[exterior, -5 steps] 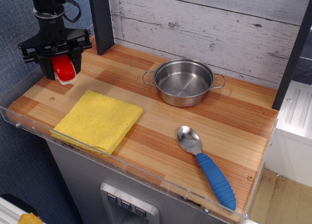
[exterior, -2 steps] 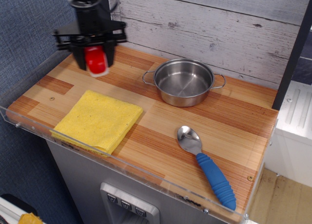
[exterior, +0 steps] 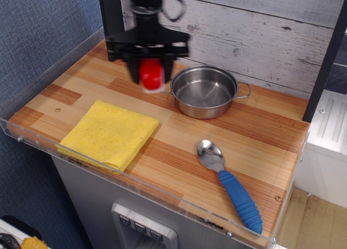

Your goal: Move sushi roll directly above blue spoon.

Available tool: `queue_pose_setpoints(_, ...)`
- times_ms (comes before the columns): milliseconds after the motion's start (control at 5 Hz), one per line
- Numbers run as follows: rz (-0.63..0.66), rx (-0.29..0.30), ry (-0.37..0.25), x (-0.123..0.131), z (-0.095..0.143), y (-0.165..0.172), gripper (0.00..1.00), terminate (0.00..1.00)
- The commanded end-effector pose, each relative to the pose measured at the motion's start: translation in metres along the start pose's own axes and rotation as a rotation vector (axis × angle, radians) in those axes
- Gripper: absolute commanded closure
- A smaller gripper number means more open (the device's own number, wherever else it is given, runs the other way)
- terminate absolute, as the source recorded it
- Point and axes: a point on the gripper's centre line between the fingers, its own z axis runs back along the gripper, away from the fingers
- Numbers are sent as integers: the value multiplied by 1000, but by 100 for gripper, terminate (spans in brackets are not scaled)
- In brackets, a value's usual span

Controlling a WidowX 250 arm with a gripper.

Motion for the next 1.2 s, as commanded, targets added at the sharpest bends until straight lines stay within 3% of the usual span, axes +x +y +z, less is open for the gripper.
queue_pose_setpoints(0, -156, -50, -84, -40, 23, -59, 100, 0)
queue_pose_setpoints(200, -222, -109, -101, -54, 23, -83, 100, 0)
queue_pose_setpoints(600, -291, -142, -84, -74, 1, -121, 100, 0)
queue_pose_setpoints(1000, -338, -75, -26, -87, -27, -127, 100, 0)
